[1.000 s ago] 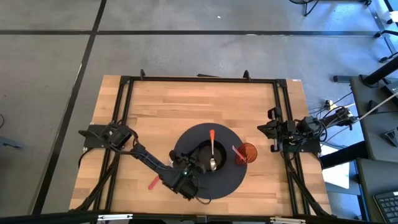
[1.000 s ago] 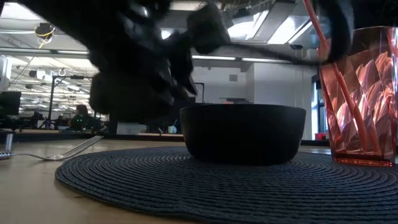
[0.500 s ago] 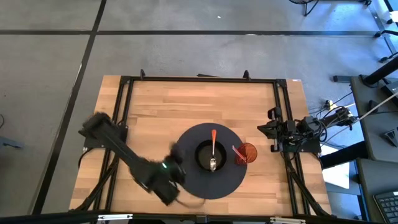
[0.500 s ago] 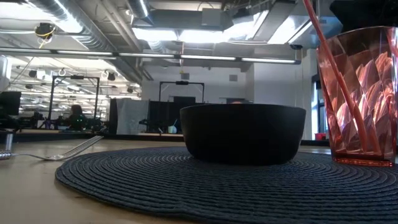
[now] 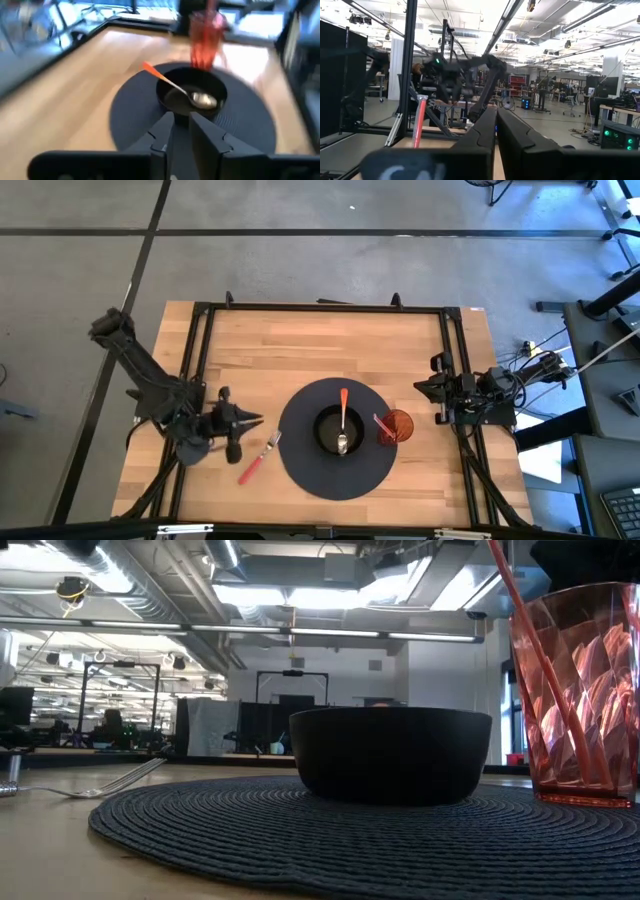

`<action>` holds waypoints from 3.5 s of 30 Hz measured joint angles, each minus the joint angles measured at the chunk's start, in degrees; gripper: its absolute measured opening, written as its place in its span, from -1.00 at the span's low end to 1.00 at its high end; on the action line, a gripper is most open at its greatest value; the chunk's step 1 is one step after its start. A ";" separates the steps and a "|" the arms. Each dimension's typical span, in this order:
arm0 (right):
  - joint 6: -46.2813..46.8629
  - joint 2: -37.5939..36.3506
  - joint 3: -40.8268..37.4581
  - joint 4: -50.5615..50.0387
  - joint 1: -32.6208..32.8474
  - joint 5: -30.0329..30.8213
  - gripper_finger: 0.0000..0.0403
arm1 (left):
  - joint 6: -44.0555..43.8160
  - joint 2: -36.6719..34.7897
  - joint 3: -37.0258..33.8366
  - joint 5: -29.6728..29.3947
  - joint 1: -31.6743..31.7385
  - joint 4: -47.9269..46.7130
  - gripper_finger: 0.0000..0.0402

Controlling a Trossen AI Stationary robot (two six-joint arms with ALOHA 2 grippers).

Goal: Pick & Place Utensil
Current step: Put the pink fork into the black bowl on the mat

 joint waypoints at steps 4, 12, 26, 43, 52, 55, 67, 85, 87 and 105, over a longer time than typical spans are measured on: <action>0.00 -0.02 0.00 0.12 -0.01 0.02 -0.92 | -12.50 -4.45 -12.43 -3.77 -0.44 10.75 -0.85; -0.02 -0.02 0.00 0.15 0.01 0.02 -0.92 | -21.81 -4.30 -20.12 3.78 -0.33 12.25 -0.98; 1.29 0.00 0.00 0.15 -0.01 0.02 -0.92 | -30.04 13.59 3.35 26.45 3.51 -7.99 -0.97; 1.28 -0.02 0.00 0.11 0.01 0.00 -0.92 | -31.70 38.44 27.50 39.65 9.97 -30.80 -0.67; -2.63 -0.01 0.00 1.48 0.00 0.00 -0.92 | -36.41 39.55 27.50 39.71 10.18 -29.44 -0.26; -3.48 0.00 0.00 2.14 -0.01 0.00 -0.92 | -38.22 39.55 27.50 41.26 9.92 -29.60 -0.12; -3.47 -0.02 0.00 2.73 0.00 -0.02 -0.92 | -38.81 39.77 25.92 43.62 9.36 -28.88 0.14; 0.09 0.00 0.00 2.24 -0.01 -0.04 -0.92 | -40.87 39.77 17.15 47.51 8.89 -20.68 0.11; 0.17 0.00 0.00 2.11 0.01 -0.04 -0.92 | -40.84 39.75 16.02 47.51 8.89 -19.14 0.11; 3.41 -0.02 0.00 2.13 0.01 -2.12 -0.92 | -45.37 39.46 10.06 47.66 8.11 -14.64 -0.07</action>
